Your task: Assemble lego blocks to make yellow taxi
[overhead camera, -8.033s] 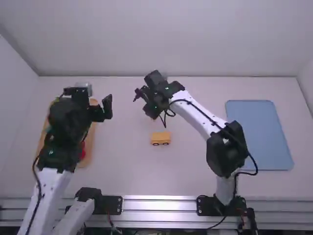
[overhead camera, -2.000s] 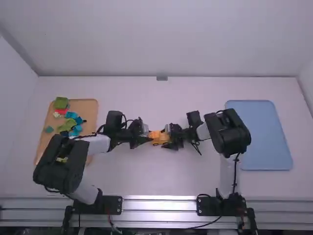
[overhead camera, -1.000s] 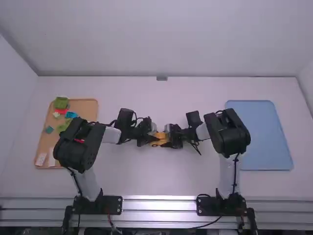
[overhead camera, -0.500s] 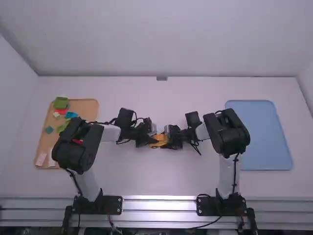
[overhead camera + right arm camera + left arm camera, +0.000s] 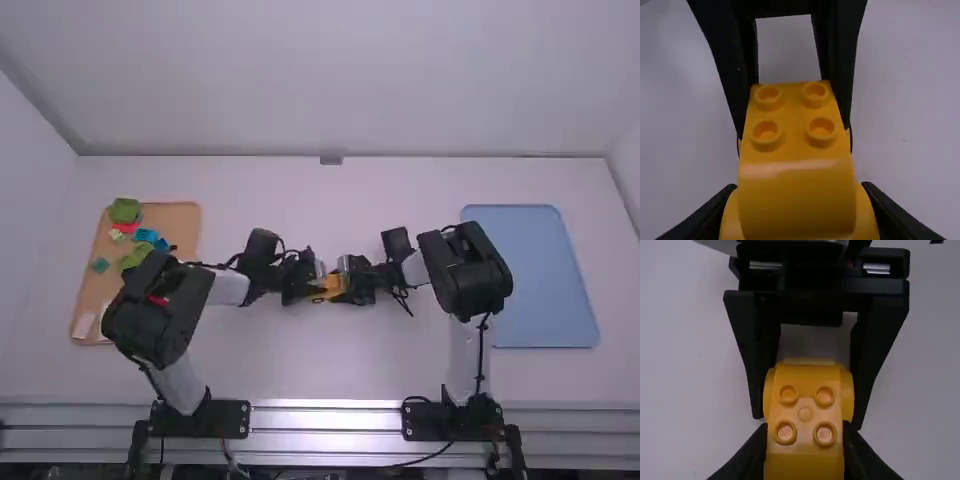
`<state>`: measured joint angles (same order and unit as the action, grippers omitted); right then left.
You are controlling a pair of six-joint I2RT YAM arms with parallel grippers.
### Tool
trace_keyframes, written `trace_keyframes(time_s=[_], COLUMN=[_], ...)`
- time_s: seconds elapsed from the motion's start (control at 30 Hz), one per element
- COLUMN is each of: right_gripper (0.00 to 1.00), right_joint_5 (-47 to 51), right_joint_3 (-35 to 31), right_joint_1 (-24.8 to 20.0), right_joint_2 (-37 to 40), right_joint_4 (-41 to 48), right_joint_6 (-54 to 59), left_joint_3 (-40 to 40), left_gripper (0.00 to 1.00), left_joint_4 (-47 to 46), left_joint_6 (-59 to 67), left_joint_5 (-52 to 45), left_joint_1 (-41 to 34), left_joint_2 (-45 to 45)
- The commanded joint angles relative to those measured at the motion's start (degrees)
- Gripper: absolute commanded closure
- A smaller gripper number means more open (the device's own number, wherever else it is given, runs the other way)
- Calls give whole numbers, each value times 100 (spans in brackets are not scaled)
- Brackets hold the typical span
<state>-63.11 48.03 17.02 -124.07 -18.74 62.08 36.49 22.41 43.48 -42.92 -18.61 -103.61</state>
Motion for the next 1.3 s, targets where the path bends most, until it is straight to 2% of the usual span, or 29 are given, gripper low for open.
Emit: trace_keyframes(time_s=[0.0, 0.1, 0.23, 0.3, 0.43, 0.6, 0.77, 0.87, 0.97, 1.03, 1.07, 1.13, 1.27], right_gripper=[61, 61, 61, 61, 61, 61, 60, 60, 60, 60, 60, 59, 56], right_joint_5=[11, 0, -4, -2, 7, 13, 9, 17, 13, 9, 7, 11, 109], right_joint_3=[81, 74, 85, 76, 76, 76, 76, 81, 81, 79, 79, 81, 74], right_joint_1=[17, 20, 20, 31, 17, -2, -20, -4, -22, -20, -22, -98, -332], right_joint_2=[-76, -76, -76, -76, -76, -76, -76, -76, -76, -76, -76, -57, 273], right_joint_4=[-92, -205, -197, -203, -192, -179, -184, -181, -184, -177, -179, -181, -20], right_joint_6=[-297, -487, -481, -483, -481, -483, -520, -525, -522, -529, -529, -605, -1283], left_joint_3=[-337, -299, -210, -149, -2, 184, 136, 125, 59, -28, -48, -140, -229], left_gripper=[98, 98, 98, 92, 70, 69, 57, 56, 48, 33, 1, 1, 1], left_joint_4=[-356, -446, -553, -566, -560, -560, -549, -608, -697, -713, -708, -693, -699], left_joint_6=[-737, -616, -490, -496, -424, -466, -256, -256, -254, -256, -256, -337, -1161], left_joint_5=[1582, 1821, 1679, 1523, 1241, 1176, 743, 734, 730, 562, 476, 151, 297], left_joint_1=[-201, -212, -197, -201, -199, -129, 151, 310, 492, 693, 745, 1016, 1478], left_joint_2=[-450, -450, -450, -450, -448, -393, 33, 254, 590, 1049, 1156, 1672, 2459])
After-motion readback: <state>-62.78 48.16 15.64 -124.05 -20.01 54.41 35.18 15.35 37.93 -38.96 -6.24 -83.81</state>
